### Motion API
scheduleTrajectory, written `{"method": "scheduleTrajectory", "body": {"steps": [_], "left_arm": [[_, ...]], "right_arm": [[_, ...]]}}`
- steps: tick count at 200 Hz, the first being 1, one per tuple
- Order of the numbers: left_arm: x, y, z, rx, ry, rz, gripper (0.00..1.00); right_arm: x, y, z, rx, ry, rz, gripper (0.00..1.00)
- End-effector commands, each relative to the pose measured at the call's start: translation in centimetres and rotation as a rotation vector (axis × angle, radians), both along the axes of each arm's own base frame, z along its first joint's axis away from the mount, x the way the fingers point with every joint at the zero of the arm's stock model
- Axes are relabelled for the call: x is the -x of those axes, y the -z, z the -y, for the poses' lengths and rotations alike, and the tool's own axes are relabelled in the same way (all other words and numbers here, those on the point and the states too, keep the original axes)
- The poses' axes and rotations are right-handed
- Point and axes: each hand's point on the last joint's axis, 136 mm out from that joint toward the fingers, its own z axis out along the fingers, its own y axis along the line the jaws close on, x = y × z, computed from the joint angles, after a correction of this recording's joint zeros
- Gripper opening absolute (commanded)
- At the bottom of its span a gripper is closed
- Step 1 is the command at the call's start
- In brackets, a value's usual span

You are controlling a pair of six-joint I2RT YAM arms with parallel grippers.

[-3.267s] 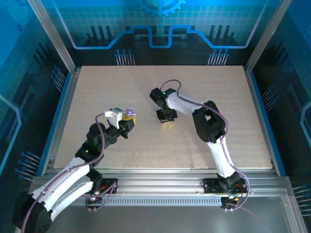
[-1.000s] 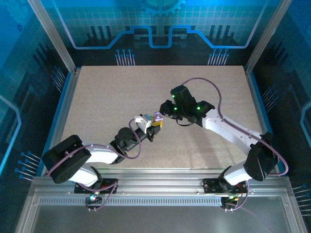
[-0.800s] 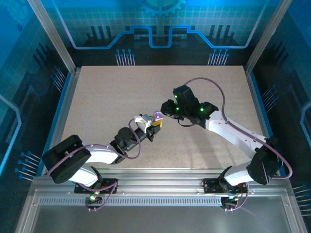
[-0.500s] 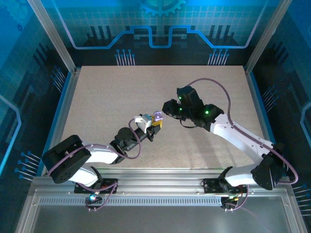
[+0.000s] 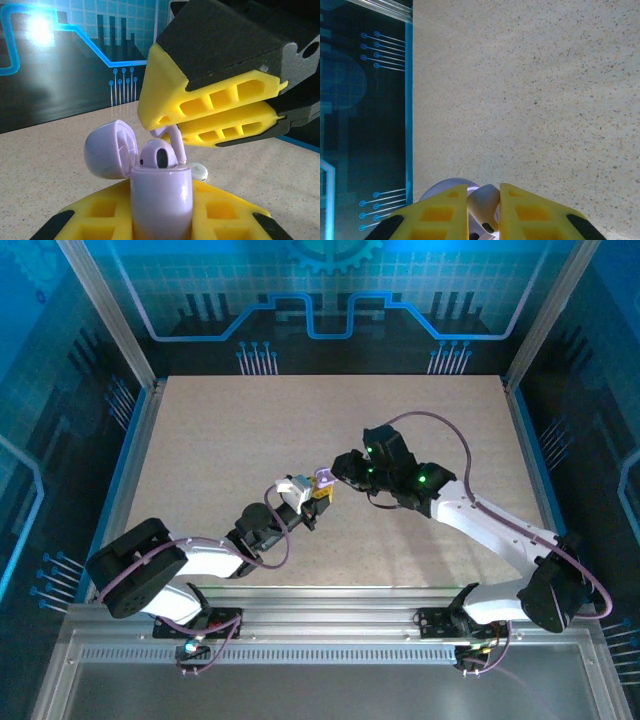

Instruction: Insert the wireless bluetooth earbuds into the charging case

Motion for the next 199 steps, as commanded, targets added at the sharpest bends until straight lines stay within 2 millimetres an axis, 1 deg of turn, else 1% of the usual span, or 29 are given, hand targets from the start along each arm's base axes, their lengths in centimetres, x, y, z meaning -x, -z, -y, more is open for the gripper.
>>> {"method": "scheduleTrajectory", "body": {"steps": [1,28,73,165,199], "left_arm": [[0.6,-2.4,0.2,0.034,0.012,0.08,0.12],[0.7,-2.4,0.3,0.028,0.014,0.087,0.12],[0.9,-2.6,0.5,0.023,0.019,0.099,0.12],[0.9,-3.4,0.2,0.036,0.002,0.127,0.12],[0.9,-3.7,0.1,0.034,-0.004,0.138,0.13]], "right_arm": [[0.5,-2.0,-0.7,-0.073,-0.015,0.037,0.19],[0.5,-2.7,-0.6,-0.086,-0.011,0.046,0.19],[0.5,-3.1,-0.6,-0.101,-0.007,0.054,0.19],[1.3,-1.4,-1.1,-0.116,-0.006,0.004,0.19],[1.4,-1.5,-1.1,-0.124,-0.005,-0.002,0.19]]}}
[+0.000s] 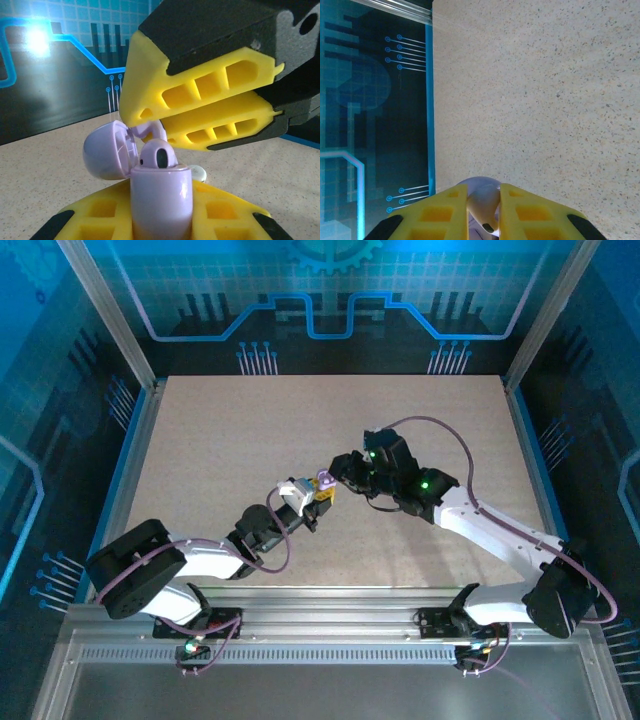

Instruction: Insert the wireless bluetooth earbuds into the charging case

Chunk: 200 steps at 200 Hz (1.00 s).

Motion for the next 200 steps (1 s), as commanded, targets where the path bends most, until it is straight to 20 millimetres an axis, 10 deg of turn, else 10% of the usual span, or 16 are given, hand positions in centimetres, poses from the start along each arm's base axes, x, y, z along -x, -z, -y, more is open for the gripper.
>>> {"method": "scheduleTrajectory", "body": {"steps": [1,200], "left_arm": [[0.4,-3.1,-0.3,0.056,-0.01,0.091,0.13],[1.1,-4.3,0.2,-0.043,-0.027,0.241,0.13]], "right_arm": [[0.7,-0.4,-0.3,-0.028,-0.01,0.0,0.19],[2.8,2.3,0.9,0.035,0.032,-0.147,0.19]]}}
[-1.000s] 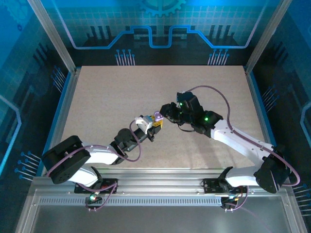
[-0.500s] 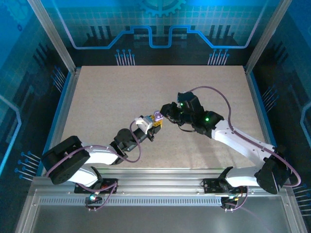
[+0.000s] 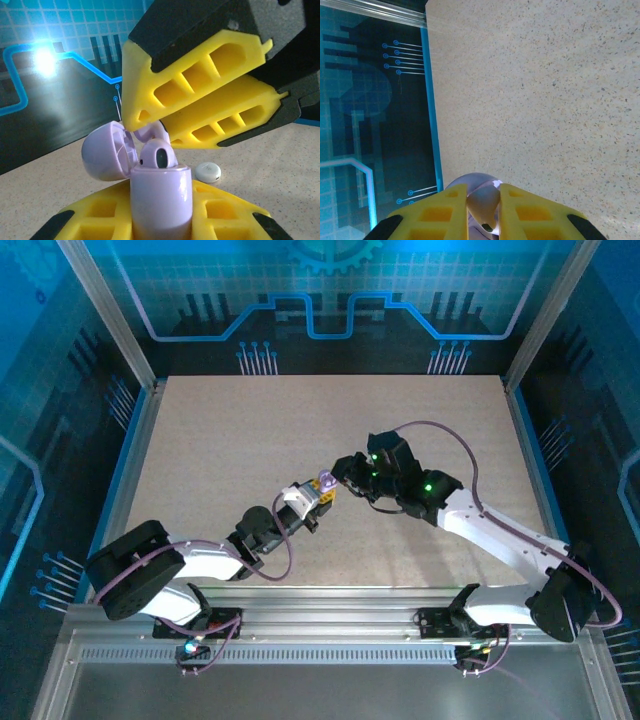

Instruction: Insert the wireless bluetooth earbuds into the charging case

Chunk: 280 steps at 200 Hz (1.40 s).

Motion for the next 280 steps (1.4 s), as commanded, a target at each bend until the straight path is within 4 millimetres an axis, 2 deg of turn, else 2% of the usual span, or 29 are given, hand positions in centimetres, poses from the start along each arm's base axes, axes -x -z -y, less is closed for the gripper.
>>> {"method": "scheduleTrajectory", "body": {"steps": [1,43,111,160,225,280], "left_arm": [[0.7,-4.0,-0.1,0.064,-0.002,0.128,0.13],[1.0,-4.3,0.0,0.057,-0.012,0.156,0.13],[1.3,-4.7,0.0,0.042,-0.024,0.192,0.13],[1.6,-4.9,0.2,0.041,-0.018,0.201,0.14],[1.8,-5.0,0.1,0.044,-0.018,0.2,0.14],[1.7,-4.7,0.3,0.042,-0.016,0.191,0.14]], "right_arm": [[1.8,2.2,0.4,0.059,-0.014,-0.078,0.19],[2.1,2.1,0.3,0.059,-0.014,-0.085,0.19],[2.8,3.3,0.7,0.055,0.008,-0.124,0.19],[2.9,2.9,0.4,0.042,0.0,-0.114,0.23],[2.8,1.8,1.4,0.048,0.027,-0.084,0.28],[2.8,1.4,1.2,0.037,0.018,-0.072,0.33]]}}
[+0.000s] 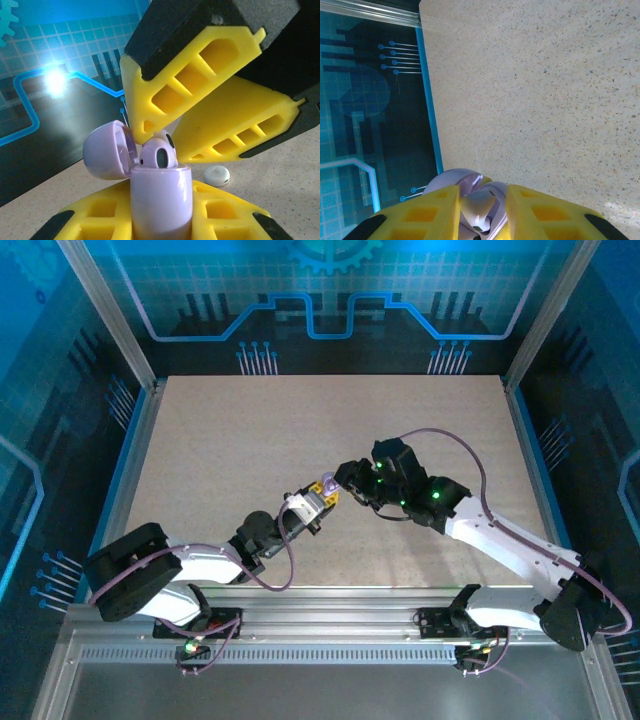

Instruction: Insert the wireless bluetooth earbuds into the charging case

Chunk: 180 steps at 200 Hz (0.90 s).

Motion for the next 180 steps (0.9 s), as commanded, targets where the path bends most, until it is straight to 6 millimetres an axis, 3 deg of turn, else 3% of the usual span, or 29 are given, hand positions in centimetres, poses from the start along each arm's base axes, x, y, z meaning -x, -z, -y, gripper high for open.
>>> {"method": "scheduleTrajectory", "body": {"steps": [1,57,116,180], "left_arm": [[0.7,-3.8,-0.3,0.102,0.01,0.093,0.14],[0.6,-3.7,-0.3,0.1,0.007,0.089,0.14],[0.7,-3.5,-0.2,0.096,0.012,0.08,0.14],[0.7,-3.4,-0.2,0.093,0.013,0.07,0.14]], "right_arm": [[1.1,1.5,0.4,0.049,-0.014,-0.035,0.33],[1.0,1.1,0.2,0.038,-0.021,-0.021,0.35],[0.3,-1.2,0.7,0.041,-0.026,0.06,0.42],[0.4,-3.0,1.5,0.039,-0.043,0.12,0.42]]}}
